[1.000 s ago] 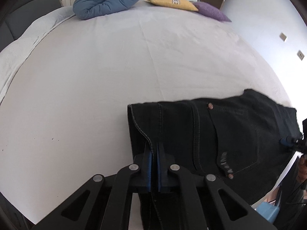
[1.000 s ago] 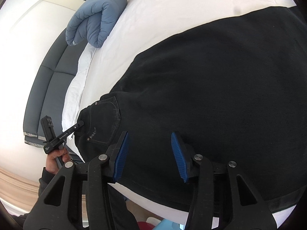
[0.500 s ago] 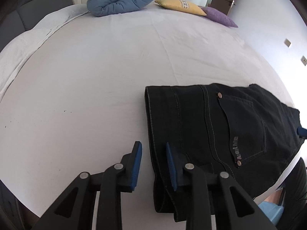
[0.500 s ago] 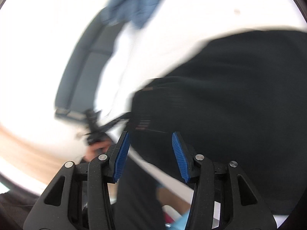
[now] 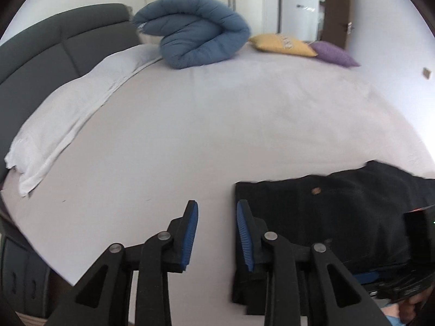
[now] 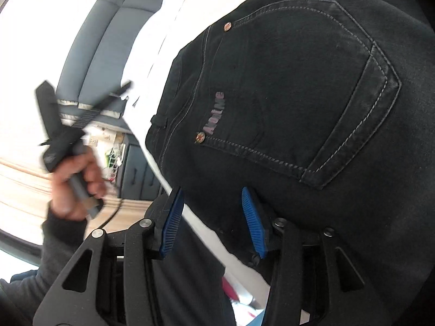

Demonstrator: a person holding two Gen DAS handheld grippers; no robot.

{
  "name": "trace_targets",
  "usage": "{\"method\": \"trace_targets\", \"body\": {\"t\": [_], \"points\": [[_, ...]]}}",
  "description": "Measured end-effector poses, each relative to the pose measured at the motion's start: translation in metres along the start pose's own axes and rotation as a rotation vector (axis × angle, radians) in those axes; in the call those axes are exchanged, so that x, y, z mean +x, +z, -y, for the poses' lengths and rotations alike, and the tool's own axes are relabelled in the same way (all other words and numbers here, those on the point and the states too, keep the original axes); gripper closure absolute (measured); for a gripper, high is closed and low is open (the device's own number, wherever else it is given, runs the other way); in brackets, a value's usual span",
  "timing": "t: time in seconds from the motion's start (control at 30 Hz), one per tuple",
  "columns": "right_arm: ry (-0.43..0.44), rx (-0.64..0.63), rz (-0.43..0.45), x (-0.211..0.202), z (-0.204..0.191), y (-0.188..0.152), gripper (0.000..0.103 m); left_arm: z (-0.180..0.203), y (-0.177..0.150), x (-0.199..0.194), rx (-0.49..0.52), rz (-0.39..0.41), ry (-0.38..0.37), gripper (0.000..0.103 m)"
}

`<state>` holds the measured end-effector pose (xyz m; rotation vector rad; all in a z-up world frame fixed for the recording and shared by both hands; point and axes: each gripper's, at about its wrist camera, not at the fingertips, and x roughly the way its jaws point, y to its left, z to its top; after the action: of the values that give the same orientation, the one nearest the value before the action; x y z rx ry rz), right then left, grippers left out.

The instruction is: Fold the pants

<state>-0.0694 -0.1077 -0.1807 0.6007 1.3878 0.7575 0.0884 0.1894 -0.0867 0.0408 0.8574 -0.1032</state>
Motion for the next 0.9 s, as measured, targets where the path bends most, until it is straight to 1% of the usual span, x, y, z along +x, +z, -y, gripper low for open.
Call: {"method": "trace_targets", "body": {"t": [0.03,0.07,0.1,0.13,0.17,0.2,0.23,0.27,0.3,0.33,0.37,0.4,0.43,0.47,0.5,0.53,0.6,0.63,0.7,0.77,0.8,0.83,0.87,0.9], "points": [[-0.01,-0.004,0.007,0.001,-0.002,0.0,0.062,0.016,0.002,0.003,0.032,-0.005,-0.047,0.059],[-0.021,-0.017,0.012,0.001,-0.004,-0.001,0.062,0.04,0.005,0.012,0.096,-0.023,-0.081,0.057],[-0.023,-0.024,0.014,0.002,-0.006,-0.003,0.062,0.057,0.003,0.023,0.144,-0.043,-0.099,0.057],[-0.016,-0.026,0.017,0.001,-0.007,-0.004,0.062,0.073,0.001,0.038,0.179,-0.078,-0.127,0.057],[0.0,-0.012,0.014,-0.004,-0.005,-0.006,0.062,0.082,-0.004,0.053,0.193,-0.124,-0.163,0.057],[0.019,0.018,0.015,-0.011,-0.002,-0.011,0.062,0.093,-0.01,0.075,0.208,-0.184,-0.169,0.057],[0.043,0.053,0.027,-0.021,0.004,-0.016,0.06,0.097,-0.02,0.09,0.225,-0.225,-0.148,0.056],[0.054,0.078,0.047,-0.036,0.014,-0.022,0.06,0.098,-0.031,0.103,0.236,-0.244,-0.142,0.054],[0.048,0.09,0.077,-0.054,0.025,-0.029,0.06,0.092,-0.035,0.107,0.208,-0.216,-0.164,0.052],[0.055,0.107,0.128,-0.078,0.043,-0.037,0.06,0.084,-0.036,0.108,0.161,-0.206,-0.197,0.052],[0.086,0.146,0.183,-0.104,0.065,-0.046,0.06,0.075,-0.036,0.108,0.116,-0.207,-0.224,0.052],[0.113,0.189,0.23,-0.127,0.085,-0.053,0.063,0.071,-0.037,0.107,0.105,-0.208,-0.218,0.046],[0.14,0.258,0.296,-0.159,0.113,-0.065,0.066,0.072,-0.037,0.107,0.131,-0.206,-0.21,0.046],[0.145,0.307,0.362,-0.185,0.135,-0.079,0.07,0.075,-0.037,0.107,0.165,-0.204,-0.198,0.045],[0.136,0.354,0.444,-0.219,0.159,-0.094,0.071,0.077,-0.036,0.107,0.18,-0.207,-0.186,0.044],[0.12,0.393,0.535,-0.256,0.181,-0.112,0.072,0.078,-0.034,0.109,0.181,-0.214,-0.175,0.043],[0.058,0.476,0.685,-0.317,0.215,-0.148,0.072,0.081,-0.03,0.113,0.184,-0.223,-0.157,0.041],[0.03,0.512,0.755,-0.343,0.227,-0.166,0.072,0.084,-0.028,0.116,0.182,-0.223,-0.15,0.041],[-0.051,0.634,0.902,-0.396,0.252,-0.213,0.072,0.089,-0.02,0.12,0.168,-0.225,-0.143,0.041],[-0.112,0.744,1.007,-0.433,0.261,-0.258,0.069,0.089,-0.016,0.116,0.16,-0.226,-0.131,0.041],[-0.135,0.758,1.033,-0.445,0.259,-0.271,0.068,0.089,-0.017,0.108,0.165,-0.227,-0.107,0.042],[-0.161,0.753,1.059,-0.454,0.252,-0.283,0.066,0.091,-0.016,0.098,0.182,-0.214,-0.068,0.042],[-0.225,0.768,1.069,-0.46,0.243,-0.291,0.039,0.095,-0.015,0.087,0.2,-0.193,-0.042,0.042],[-0.293,0.789,1.094,-0.464,0.234,-0.299,0.021,0.101,-0.009,0.075,0.219,-0.164,-0.02,0.042]]}}
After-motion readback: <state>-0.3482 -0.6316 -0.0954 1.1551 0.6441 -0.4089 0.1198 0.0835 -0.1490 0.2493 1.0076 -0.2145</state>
